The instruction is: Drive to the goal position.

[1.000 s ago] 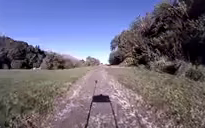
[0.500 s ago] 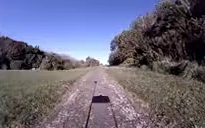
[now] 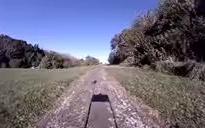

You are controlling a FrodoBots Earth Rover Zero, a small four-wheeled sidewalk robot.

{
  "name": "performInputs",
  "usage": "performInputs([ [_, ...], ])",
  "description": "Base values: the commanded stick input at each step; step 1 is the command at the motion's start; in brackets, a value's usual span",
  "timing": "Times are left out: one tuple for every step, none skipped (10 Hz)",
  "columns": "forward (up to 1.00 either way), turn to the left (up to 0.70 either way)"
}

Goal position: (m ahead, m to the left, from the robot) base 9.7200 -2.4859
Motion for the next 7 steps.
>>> performInputs([
  [0.50,0.00],
  [0.50,0.00],
  [0.50,0.00],
  [0.50,0.15],
  [0.50,0.45],
  [0.50,0.50],
  [0.50,0.00],
])
